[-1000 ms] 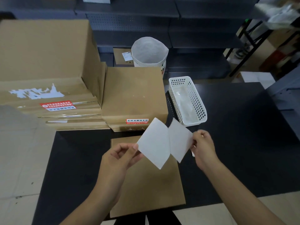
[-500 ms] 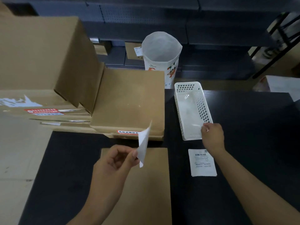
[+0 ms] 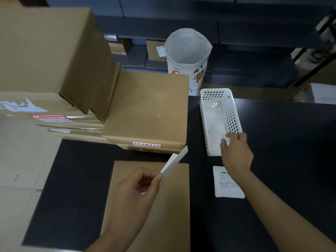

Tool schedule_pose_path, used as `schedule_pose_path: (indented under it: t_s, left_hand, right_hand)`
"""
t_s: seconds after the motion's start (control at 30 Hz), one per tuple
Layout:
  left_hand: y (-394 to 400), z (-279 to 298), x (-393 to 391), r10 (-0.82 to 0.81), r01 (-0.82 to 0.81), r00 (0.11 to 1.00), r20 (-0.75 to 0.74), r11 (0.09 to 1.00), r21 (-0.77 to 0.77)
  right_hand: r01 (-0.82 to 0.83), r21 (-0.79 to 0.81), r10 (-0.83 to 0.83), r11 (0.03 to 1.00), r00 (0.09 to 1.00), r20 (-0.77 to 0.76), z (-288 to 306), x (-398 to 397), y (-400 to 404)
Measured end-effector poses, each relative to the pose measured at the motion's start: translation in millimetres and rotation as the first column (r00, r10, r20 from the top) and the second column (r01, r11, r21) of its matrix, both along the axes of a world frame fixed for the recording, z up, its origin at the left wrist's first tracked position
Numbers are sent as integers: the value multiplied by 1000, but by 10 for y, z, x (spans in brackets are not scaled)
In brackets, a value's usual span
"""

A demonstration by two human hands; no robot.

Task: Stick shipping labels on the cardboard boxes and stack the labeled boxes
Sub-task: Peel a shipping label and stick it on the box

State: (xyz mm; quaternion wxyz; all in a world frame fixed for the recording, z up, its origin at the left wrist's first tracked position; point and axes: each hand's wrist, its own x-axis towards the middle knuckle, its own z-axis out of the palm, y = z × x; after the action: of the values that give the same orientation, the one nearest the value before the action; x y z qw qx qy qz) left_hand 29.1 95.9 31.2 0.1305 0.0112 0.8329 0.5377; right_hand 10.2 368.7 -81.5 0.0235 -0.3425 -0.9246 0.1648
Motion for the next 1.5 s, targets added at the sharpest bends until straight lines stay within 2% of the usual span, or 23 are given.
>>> schedule_pose_path:
  t_s: [0.07, 0.1, 0.17, 0.23, 0.3, 0.37, 0.43, 0.5, 0.6, 0.67, 0.77, 0.87, 0.93, 1.03, 1.13, 1.3, 1.5]
  left_hand:
    - [-45, 18, 23, -14, 12, 998, -69, 1000, -25]
    - [-74, 20, 35, -27, 21, 992, -126, 998, -54]
    - [-145, 25, 69, -59, 30, 965, -254, 993, -116]
    - [-234, 21, 103, -121, 56, 910, -396, 983, -172]
    - [-336, 13, 160, -214, 101, 829, -516, 966, -237]
    - [-451, -5, 235, -320, 145, 736, -597, 935, -322]
    - [-577, -8, 311, -416, 181, 681, -602, 893, -413]
    - [-722, -28, 372, -491, 220, 642, -589, 854, -472]
    - [-991, -107, 479, -582, 367, 595, -553, 810, -458]
    - [-1196, -166, 544, -583, 410, 647, -492, 809, -420]
    - [-1422, -217, 504, -358, 242, 845, -397, 918, -314]
    - [-1496, -282, 311, -162, 122, 975, -150, 962, -245]
    - [-1483, -391, 208, -143, 142, 990, 11, 968, -208]
    - [-1391, -563, 161, -114, 137, 984, 134, 975, -177]
    - [-1288, -663, 162, -55, 66, 952, 301, 997, -26]
    - [-1192, -865, 146, -36, 54, 954, 298, 997, -53]
    - [-1084, -984, 181, -45, 87, 972, 231, 980, -178]
  right_hand:
    - [55, -194, -99, 979, 970, -223, 256, 191, -235]
    - [48, -331, -144, 943, 951, -274, 411, 295, -401]
    - [-1, -633, -203, 774, 947, -250, 758, 507, -812]
    - [5, -843, -201, 538, 972, -122, 1050, 647, -1189]
    - [48, -923, -206, 381, 978, -34, 1214, 696, -1453]
    - [70, -944, -242, 322, 970, -11, 1300, 699, -1641]
    - [92, -951, -305, 294, 952, -3, 1308, 713, -1806]
    - [115, -946, -362, 304, 932, -3, 1273, 756, -1974]
    - [149, -916, -401, 372, 916, -13, 1192, 859, -2211]
    - [172, -895, -424, 413, 905, -22, 1124, 930, -2337]
    - [184, -882, -455, 434, 890, -38, 1042, 1025, -2482]
    - [184, -873, -446, 452, 894, -43, 973, 1097, -2578]
    - [188, -864, -441, 466, 896, -43, 916, 1118, -2604]
    - [195, -860, -443, 472, 895, -40, 809, 1102, -2594]
    - [199, -842, -440, 502, 896, -51, 674, 1069, -2516]
    - [222, -799, -419, 559, 907, -41, 418, 1029, -2385]
    - [207, -648, -329, 733, 941, -72, 225, 1006, -2298]
